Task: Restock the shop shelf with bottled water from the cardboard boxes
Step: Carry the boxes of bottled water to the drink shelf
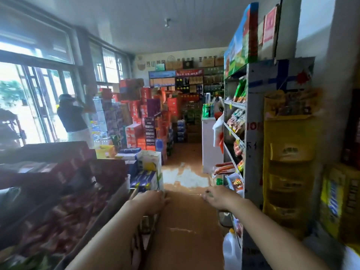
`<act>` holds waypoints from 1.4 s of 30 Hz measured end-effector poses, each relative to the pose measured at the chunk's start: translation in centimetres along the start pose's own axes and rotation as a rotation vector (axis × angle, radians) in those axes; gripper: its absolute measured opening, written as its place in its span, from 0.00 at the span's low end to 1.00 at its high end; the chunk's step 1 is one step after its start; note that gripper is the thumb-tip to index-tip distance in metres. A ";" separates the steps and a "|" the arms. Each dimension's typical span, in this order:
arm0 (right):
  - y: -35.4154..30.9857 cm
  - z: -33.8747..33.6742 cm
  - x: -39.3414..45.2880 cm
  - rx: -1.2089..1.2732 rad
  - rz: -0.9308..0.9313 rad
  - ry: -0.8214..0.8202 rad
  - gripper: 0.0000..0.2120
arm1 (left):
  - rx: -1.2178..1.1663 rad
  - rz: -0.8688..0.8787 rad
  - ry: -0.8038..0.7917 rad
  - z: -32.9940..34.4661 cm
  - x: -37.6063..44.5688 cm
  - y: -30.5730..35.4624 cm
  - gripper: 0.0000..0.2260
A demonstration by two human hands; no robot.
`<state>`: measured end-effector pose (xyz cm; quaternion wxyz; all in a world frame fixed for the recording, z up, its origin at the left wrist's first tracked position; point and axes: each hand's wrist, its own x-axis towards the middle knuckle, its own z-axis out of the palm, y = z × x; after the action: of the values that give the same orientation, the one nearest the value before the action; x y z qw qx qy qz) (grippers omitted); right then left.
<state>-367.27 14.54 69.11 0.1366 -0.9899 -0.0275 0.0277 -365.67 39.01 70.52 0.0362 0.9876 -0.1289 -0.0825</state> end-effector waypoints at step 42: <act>15.2 -10.4 134.3 0.110 0.150 0.000 0.23 | -0.230 -0.076 -0.088 -21.7 133.6 -27.0 0.19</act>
<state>-232.03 5.44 68.62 0.1882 -0.9801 0.0485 0.0392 -227.92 31.32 68.82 0.1402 0.9765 -0.0827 -0.1412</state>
